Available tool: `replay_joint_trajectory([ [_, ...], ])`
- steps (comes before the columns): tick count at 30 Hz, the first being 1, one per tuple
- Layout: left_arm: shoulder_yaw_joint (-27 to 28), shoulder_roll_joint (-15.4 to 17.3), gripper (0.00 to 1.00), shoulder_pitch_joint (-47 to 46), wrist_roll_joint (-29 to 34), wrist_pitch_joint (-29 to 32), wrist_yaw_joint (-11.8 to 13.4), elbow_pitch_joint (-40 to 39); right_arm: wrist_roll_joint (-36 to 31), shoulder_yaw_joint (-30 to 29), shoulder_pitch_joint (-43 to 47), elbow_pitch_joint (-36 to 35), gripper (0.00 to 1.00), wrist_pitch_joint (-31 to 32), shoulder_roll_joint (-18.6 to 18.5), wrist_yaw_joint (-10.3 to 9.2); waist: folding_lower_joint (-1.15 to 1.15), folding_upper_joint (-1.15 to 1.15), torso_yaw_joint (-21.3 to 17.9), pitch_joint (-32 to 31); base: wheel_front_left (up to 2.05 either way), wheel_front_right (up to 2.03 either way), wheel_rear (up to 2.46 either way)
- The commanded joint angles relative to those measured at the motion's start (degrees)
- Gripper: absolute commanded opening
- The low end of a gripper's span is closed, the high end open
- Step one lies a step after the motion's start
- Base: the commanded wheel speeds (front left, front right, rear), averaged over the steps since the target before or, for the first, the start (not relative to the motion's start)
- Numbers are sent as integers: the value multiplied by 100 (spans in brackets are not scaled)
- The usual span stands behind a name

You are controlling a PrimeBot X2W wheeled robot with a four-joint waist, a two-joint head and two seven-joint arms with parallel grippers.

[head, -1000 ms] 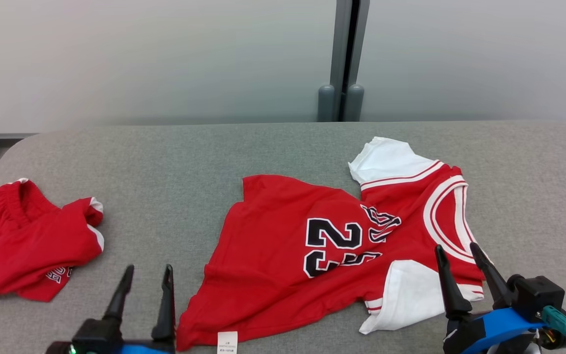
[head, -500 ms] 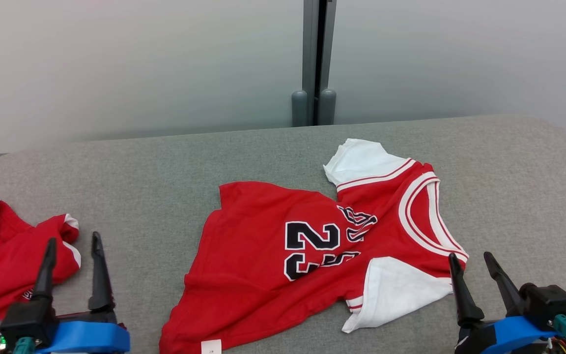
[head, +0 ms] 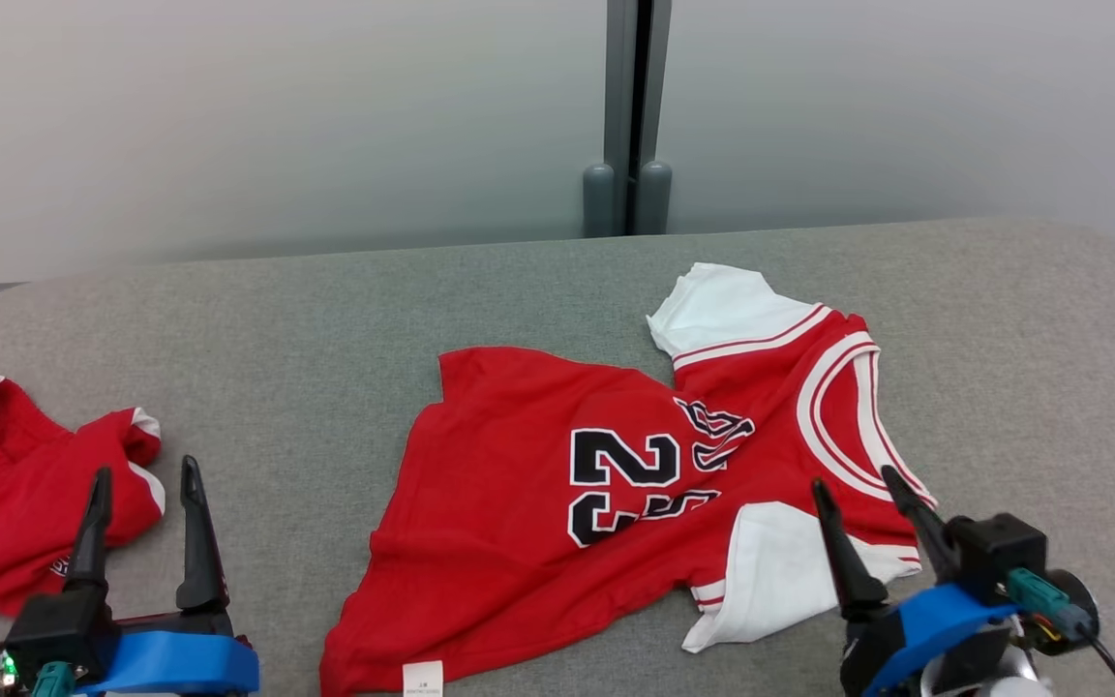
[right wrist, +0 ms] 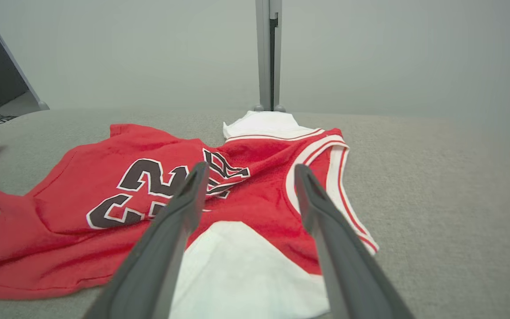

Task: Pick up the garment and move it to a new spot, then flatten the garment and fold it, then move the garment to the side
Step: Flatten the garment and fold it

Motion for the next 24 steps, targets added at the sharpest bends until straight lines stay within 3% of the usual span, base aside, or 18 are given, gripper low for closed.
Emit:
replay_joint_trajectory([
  [1, -18, -32, 100, -120, 41, -28, -41, 14, -52, 115, -88, 20, 100, 109, -5, 1, 0, 0, 51, 18, 0, 0, 0],
  [11, -85, -203, 100, -249, 169, -28, -223, 92, -308, 585, 38, 409, 100, 579, -7, 1, 0, 0, 311, 120, 0, 0, 0],
  [24, -29, -315, 100, -425, 276, -28, -343, 168, -432, 768, -90, 1331, 100, 394, -7, 1, 0, 0, 372, 296, 0, 0, 0],
])
